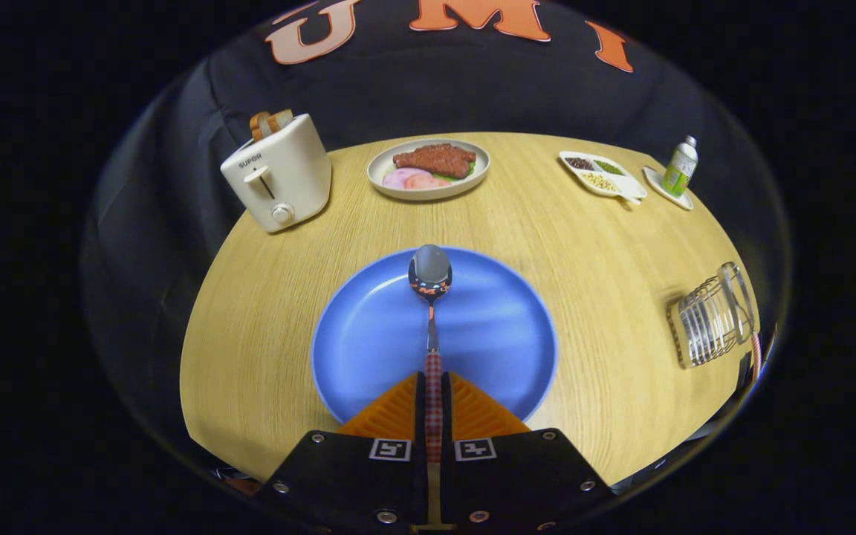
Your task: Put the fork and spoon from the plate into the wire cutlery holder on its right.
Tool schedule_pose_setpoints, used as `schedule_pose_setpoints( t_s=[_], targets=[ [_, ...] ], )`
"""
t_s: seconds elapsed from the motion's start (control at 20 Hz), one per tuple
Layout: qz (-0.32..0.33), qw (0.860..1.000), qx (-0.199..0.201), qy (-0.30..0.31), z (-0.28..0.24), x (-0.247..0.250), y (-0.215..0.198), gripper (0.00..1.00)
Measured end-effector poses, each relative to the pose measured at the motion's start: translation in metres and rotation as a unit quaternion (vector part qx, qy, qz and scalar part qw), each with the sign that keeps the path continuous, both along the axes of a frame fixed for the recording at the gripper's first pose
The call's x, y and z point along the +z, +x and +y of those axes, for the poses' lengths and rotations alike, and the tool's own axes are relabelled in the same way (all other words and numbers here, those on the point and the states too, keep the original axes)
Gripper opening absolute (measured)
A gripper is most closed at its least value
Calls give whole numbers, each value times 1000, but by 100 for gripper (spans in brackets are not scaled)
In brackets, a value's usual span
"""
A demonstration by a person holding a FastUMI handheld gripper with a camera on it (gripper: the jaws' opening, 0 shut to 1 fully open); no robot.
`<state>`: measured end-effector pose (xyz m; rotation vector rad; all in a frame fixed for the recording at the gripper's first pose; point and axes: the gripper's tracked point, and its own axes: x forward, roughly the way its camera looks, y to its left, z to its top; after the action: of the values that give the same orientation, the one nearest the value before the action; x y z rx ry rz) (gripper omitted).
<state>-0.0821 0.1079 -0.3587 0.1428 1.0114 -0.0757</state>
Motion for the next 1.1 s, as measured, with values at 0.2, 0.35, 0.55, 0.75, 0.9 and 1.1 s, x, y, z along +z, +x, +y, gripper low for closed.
schedule_pose_setpoints(
  t_s=[0.2, 0.35, 0.55, 0.75, 0.9, 1.1],
  targets=[
    [-44, 999, -11, -16, -36, 41, 10, 7],
    [-66, 997, -27, -31, -70, 67, 11, 7],
    [-80, 994, -55, -46, -116, 90, 1, 7],
    [-65, 993, -78, -55, -163, 99, -22, 7],
    [-37, 993, -86, -65, -201, 107, -49, 7],
    [9, 993, -86, -76, -240, 107, -67, 7]
  ],
)
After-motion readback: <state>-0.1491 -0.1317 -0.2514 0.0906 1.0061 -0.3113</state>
